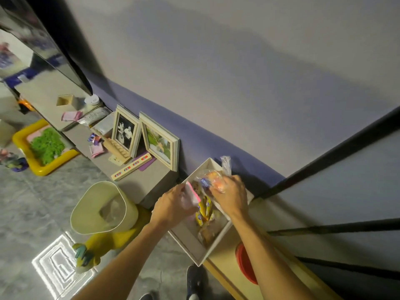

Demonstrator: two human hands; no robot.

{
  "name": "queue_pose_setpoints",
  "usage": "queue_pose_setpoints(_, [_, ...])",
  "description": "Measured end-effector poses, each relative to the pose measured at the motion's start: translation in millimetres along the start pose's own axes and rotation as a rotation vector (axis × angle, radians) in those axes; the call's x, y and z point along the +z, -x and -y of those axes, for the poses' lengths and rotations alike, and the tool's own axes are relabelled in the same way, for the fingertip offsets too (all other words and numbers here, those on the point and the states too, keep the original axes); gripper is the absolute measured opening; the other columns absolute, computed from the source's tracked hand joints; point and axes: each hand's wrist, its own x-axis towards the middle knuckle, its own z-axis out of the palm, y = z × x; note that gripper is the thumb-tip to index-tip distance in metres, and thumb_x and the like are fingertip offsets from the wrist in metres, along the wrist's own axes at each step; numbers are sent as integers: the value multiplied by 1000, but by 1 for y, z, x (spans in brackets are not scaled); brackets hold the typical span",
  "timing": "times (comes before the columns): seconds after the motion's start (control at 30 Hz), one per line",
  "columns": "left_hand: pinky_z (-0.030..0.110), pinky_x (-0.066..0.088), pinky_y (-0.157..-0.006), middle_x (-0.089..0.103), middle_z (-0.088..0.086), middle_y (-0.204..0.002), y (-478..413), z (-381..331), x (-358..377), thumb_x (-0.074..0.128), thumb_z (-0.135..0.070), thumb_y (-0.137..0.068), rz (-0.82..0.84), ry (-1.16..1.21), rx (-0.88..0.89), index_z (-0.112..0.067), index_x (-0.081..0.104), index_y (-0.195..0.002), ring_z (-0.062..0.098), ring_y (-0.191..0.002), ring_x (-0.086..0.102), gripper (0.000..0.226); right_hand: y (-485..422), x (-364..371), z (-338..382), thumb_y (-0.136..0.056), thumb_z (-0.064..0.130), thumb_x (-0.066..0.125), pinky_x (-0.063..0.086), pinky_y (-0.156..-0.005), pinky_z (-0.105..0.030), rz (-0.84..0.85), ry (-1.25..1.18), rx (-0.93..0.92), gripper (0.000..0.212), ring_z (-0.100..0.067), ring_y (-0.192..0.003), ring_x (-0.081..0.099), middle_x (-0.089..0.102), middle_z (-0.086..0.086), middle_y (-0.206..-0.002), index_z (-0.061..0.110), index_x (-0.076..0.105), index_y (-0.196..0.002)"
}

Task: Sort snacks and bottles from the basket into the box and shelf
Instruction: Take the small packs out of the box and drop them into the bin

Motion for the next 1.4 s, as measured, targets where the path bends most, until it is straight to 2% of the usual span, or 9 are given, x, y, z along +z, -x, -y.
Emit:
queue_pose_setpoints(0.2, [29, 59, -88, 71, -15, -116, 41, 4, -75, 86, -62, -73, -121, 46, 109, -26, 61, -133, 11, -103, 71, 74, 22, -45, 59, -89, 42, 83, 36, -68, -6, -86, -56, -65, 42, -13, -94, 58, 64, -1, -109, 21, 74, -124])
queue_pose_setpoints(0.4, [42, 61, -98, 64, -10, -137, 89, 47, -167, 81, -76, -70, -186, 129, 122, -35, 51, -148, 14, -122, 65, 94, 55, -46, 153, -82, 43, 90, 65, -78, -31, -151, -147, -164, 55, -14, -101, 64, 63, 1, -118, 19, 72, -129])
queue_pose_setpoints(0.6, [42, 60, -99, 56, -4, -152, 131, 118, -239, 80, -76, -74, -262, 85, 89, -39, 41, -159, 20, -129, 61, 101, 94, -4, 250, -82, 40, 92, 58, -77, -24, -108, -164, -232, 58, -17, -105, 62, 62, -2, -123, 15, 72, -131])
queue_pose_setpoints(0.7, [41, 62, -92, 62, -7, -140, 141, 163, -260, 77, -81, -72, -295, 50, 42, -37, 42, -159, 19, -119, 66, 104, 107, 25, 284, -82, 36, 93, 39, -72, -8, -59, -157, -271, 57, -15, -102, 60, 64, -3, -121, 12, 73, -130])
queue_pose_setpoints(0.8, [42, 60, -89, 66, -7, -126, 140, 208, -275, 85, -71, -72, -297, 45, 22, -31, 49, -157, 17, -108, 69, 100, 105, 58, 307, -80, 38, 93, 37, -69, -11, -1, -115, -302, 51, -16, -98, 58, 63, -2, -119, 14, 75, -122])
queue_pose_setpoints(0.97, [39, 60, -90, 67, -5, -135, 113, 274, -288, 88, -68, -70, -326, 26, -66, -30, 51, -155, 19, -112, 69, 100, 81, 127, 336, -80, 37, 91, 52, -80, -27, 92, -98, -340, 44, -23, -102, 61, 62, -3, -115, 15, 75, -114])
queue_pose_setpoints(1.13, [37, 59, -87, 66, -3, -132, 76, 339, -269, 93, -56, -72, -290, 75, -167, -27, 50, -154, 19, -109, 69, 96, 56, 218, 346, -83, 35, 87, 44, -76, -24, 200, -93, -355, 35, -19, -96, 54, 61, -5, -110, 14, 74, -109])
queue_pose_setpoints(1.3, [15, 48, -75, 60, -6, -130, 37, 404, -218, 92, -46, -77, -184, 139, -243, -28, 48, -156, 10, -92, 63, 92, 47, 315, 322, -86, 33, 84, 39, -69, -16, 294, -26, -291, 27, -16, -90, 55, 58, 0, -101, 16, 74, -105])
queue_pose_setpoints(1.4, [24, 52, -84, 63, -4, -126, 10, 446, -179, 93, -44, -76, -126, 175, -258, -29, 51, -152, 10, -94, 62, 88, 41, 372, 300, -89, 38, 79, 46, -69, -21, 314, 18, -223, 26, -20, -92, 63, 61, -1, -106, 19, 75, -106])
